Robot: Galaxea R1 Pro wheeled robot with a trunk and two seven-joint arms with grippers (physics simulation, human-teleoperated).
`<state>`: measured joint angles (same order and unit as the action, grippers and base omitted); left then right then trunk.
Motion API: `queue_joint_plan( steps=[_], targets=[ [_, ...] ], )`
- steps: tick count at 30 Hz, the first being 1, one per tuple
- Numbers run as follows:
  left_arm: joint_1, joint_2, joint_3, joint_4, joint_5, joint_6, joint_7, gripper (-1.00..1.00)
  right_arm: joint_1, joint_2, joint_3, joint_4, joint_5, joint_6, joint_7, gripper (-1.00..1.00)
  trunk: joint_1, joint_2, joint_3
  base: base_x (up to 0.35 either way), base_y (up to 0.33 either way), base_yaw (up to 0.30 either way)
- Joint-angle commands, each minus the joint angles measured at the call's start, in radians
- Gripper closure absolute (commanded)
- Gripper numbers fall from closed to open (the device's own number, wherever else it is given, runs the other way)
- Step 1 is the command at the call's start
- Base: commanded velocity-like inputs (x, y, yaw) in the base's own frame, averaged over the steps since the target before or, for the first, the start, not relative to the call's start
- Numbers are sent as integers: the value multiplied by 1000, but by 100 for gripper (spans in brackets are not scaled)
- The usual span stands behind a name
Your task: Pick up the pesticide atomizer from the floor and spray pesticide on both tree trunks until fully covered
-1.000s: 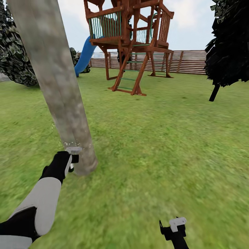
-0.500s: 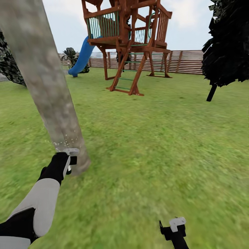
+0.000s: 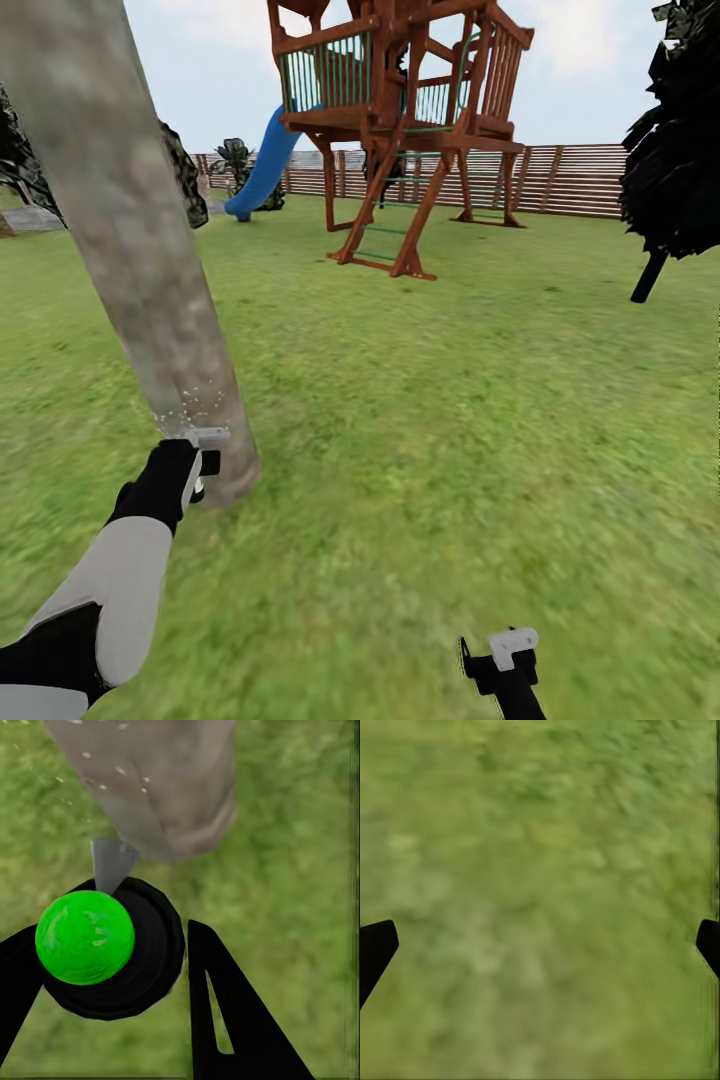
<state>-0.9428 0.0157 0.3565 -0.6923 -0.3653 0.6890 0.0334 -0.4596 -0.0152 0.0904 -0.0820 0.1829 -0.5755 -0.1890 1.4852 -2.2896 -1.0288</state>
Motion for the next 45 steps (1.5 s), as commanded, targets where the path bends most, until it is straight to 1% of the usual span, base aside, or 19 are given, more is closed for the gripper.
queue_joint_plan(
  steps=[1, 6, 7, 9, 11, 13, 16, 18, 20, 23, 24, 26, 27, 30, 33, 34, 35, 38, 45],
  targets=[
    [-1, 0, 1, -1, 3, 4, 4, 100, -1, 0, 8, 1, 6, 0, -10, -100, 0, 0, -1, 2, -271, 1],
    [1, 3, 1, 0, 3, 4, 5, 100, -1, 0, 8, 1, 6, 1, -10, -100, 0, 0, -1, 104, -256, 0],
    [2, 11, 2, 0, 3, 4, 6, 100, -1, 0, 8, 0, 6, 1, -10, -100, 0, 0, -1, 223, -204, 0],
    [3, 39, 2, 9, 5, 5, 11, 100, -1, 0, 7, 0, 6, 0, -10, -100, 0, 0, -1, 251, -183, 24],
    [7, 44, 2, 13, 7, 4, 14, 100, -1, 0, 7, 0, 6, 0, -10, -100, 0, 0, -1, 269, -172, 168],
    [22, 42, 1, 16, 8, 4, 16, 100, -1, 0, 7, 0, 6, 0, -10, -100, 0, 0, -1, 272, -170, 249],
    [102, 47, 8, 28, 8, -6, 17, 100, -1, 0, 7, 1, 6, 0, -10, -100, 0, 0, -1, 272, -169, 275],
    [140, 48, 9, 28, 8, -15, 16, 100, -1, 0, 8, 1, 6, 1, -10, -100, 0, 0, -1, 199, -112, 277],
    [157, 40, 12, 28, 10, -49, 17, 100, -1, 0, 8, 1, 6, 1, -10, -100, 0, 0, -1, 46, -23, 278],
    [160, 32, 16, 25, 13, -59, 33, 100, -1, 0, 8, 1, 6, 1, -10, -100, 0, 0, -1, 8, -4, 278],
    [160, 42, 19, 21, 13, -62, 42, 100, -1, 0, 8, 1, 6, 1, -10, -100, 0, 0, -1, 0, 0, 277],
    [160, 44, 39, 17, 11, -65, 45, 100, -1, 0, 8, 1, 6, 1, -10, -100, 0, 0, -1, 0, 0, 278],
    [160, 43, 42, 15, 11, -66, 45, 100, -1, 0, 8, 1, 6, 1, -10, -100, 0, 0, -1, 0, 0, 277],
    [160, 31, 41, 20, 10, -66, 66, 100, -1, 0, 8, 0, 6, 0, -10, -100, 0, 0, -1, 0, -186, 219],
    [161, 6, 41, 35, 10, -68, 78, 100, -1, 1, 8, -1, 6, 0, -10, -100, 0, 0, -1, 0, -267, 37],
    [161, 0, 41, 55, 9, -84, 79, 100, -1, 0, 8, -1, 6, 0, -10, -100, 0, 0, -1, 44, -272, 7],
    [161, 2, 37, 79, 6, -131, 103, 100, -1, 0, 8, -1, 6, 0, -10, -100, 0, 0, -1, 86, -272, 1],
    [161, 5, 38, 84, 7, -140, 115, 100, -1, 0, 8, 1, 6, 0, -10, -100, 0, 0, -1, 84, -273, 0],
    [160, 0, 45, 87, 11, -144, 117, 100, -1, 0, 8, 0, 6, 0, -10, -100, 0, 0, -1, 194, -220, 0]
  ],
)
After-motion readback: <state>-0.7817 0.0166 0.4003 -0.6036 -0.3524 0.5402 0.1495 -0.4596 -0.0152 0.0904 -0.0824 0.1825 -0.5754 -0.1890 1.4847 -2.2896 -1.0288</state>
